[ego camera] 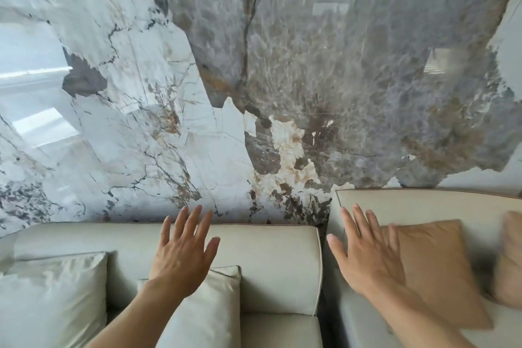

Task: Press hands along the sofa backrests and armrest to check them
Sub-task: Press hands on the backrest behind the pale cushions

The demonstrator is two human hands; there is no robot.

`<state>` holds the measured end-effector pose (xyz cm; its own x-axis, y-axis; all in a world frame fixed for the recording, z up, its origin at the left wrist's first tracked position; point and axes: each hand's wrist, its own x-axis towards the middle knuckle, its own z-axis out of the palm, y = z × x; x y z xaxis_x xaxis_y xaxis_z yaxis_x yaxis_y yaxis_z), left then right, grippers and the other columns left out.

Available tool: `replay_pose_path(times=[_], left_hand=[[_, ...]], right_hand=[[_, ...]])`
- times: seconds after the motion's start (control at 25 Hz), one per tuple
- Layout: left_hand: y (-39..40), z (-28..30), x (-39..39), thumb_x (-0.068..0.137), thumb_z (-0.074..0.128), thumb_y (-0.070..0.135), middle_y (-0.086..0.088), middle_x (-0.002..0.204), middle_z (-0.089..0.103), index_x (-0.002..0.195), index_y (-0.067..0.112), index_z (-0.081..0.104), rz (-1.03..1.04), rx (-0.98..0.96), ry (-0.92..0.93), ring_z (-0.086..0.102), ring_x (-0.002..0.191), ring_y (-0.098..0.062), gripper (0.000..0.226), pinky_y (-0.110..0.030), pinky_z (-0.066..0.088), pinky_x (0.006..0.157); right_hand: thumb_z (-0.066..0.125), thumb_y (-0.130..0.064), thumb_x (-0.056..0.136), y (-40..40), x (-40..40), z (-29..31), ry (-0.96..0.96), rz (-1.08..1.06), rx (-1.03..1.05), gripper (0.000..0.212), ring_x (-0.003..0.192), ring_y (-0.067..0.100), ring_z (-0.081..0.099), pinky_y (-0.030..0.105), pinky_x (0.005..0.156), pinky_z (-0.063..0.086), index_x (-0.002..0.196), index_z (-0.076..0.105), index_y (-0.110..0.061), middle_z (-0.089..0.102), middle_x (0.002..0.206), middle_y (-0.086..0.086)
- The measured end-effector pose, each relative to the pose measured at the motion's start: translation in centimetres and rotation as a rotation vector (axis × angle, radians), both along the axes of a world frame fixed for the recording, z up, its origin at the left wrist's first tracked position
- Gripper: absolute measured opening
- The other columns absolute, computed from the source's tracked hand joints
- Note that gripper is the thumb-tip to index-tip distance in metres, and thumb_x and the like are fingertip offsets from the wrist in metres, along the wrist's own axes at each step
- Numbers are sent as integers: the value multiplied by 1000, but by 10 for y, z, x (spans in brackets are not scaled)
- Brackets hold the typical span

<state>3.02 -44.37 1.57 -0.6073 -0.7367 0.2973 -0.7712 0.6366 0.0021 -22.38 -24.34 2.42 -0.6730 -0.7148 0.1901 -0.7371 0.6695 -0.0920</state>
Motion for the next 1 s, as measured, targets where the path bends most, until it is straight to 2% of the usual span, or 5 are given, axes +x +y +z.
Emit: replay_pose_path(times=[0.24,0.32,0.48,0.76,1.0], left_hand=[[-75,-48,14,82,-12,65,-6,158,23,150,23,21,-58,84,-6,8,147,-27,86,-47,3,119],[-88,-69,5,85,-2,60,-4,159,19,150,24,18,-49,109,1,5,148,-26,77,-48,2,119],[-105,-126,-21,92,6,56,0,162,7,151,28,9,-18,146,-22,-5,148,-23,65,-46,-6,119],[-141,-235,-81,90,8,57,2,162,6,151,31,7,-12,195,-42,-5,148,-21,65,-46,-7,119],[-179,-304,-106,90,11,58,-1,162,8,150,32,7,-23,191,-71,-1,148,-23,65,-46,-4,120]], right_hand=[[10,-60,93,-75,28,-31,-7,-19,73,66,147,14,-11,49,118,-6,152,-2,-32,-9,162,-7],[10,-61,93,-92,22,-53,-8,-12,93,67,147,14,-10,49,117,-7,152,-2,-32,-8,162,-7],[11,-61,91,-120,0,-114,-29,28,129,68,147,14,-10,48,117,-7,152,-1,-32,-8,162,-7],[13,-63,89,-175,-41,-235,-105,78,139,70,147,12,-10,45,116,-10,151,1,-33,-5,162,-8],[11,-65,87,-225,-64,-308,-81,195,108,72,147,13,-9,46,115,-10,151,2,-34,-3,162,-8]])
